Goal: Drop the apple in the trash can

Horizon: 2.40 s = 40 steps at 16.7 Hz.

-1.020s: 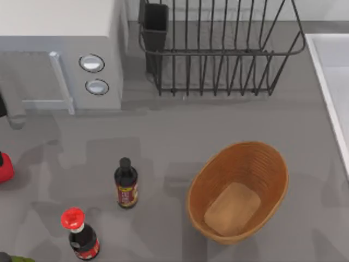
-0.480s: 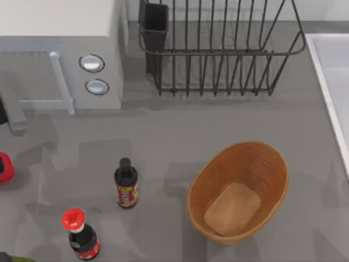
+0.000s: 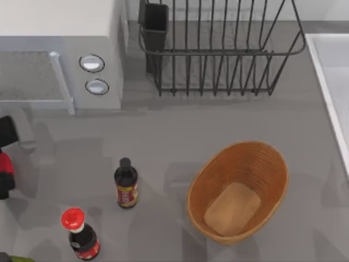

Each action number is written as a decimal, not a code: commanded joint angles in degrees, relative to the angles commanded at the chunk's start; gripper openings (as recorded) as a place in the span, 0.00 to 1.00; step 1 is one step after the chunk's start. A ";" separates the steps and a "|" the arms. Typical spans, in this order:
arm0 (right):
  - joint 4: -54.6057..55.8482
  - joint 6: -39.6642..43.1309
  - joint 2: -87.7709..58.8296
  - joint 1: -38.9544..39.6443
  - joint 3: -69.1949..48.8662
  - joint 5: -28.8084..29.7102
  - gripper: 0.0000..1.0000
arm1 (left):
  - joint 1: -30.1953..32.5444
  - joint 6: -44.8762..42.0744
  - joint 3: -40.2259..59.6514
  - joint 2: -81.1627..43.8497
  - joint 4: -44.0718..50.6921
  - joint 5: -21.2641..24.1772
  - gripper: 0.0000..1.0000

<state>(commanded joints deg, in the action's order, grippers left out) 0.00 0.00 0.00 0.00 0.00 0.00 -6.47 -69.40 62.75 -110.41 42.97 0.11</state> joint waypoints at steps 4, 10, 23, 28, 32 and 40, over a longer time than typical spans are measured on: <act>0.00 0.00 0.00 0.00 0.00 0.00 1.00 | 0.05 0.04 0.10 -0.32 -0.30 0.01 1.00; 0.00 0.00 0.00 0.00 0.00 0.00 1.00 | 0.05 0.04 0.10 -0.32 -0.30 0.01 0.55; 0.00 0.00 0.00 0.00 0.00 0.00 1.00 | 0.05 0.04 0.10 -0.32 -0.30 0.01 0.00; 0.00 0.00 0.00 0.00 0.00 0.00 1.00 | 0.02 0.21 0.14 0.98 1.44 -0.37 0.00; 0.00 0.00 0.00 0.00 0.00 0.00 1.00 | 1.49 -0.62 -0.14 2.23 8.81 -3.01 0.00; 0.00 0.00 0.00 0.00 0.00 0.00 1.00 | 3.62 0.16 14.12 10.19 25.72 -6.16 0.00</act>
<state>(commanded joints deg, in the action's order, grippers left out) 0.00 0.00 0.00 0.00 0.00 0.00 -2.85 -69.24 76.88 -100.22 68.68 -6.05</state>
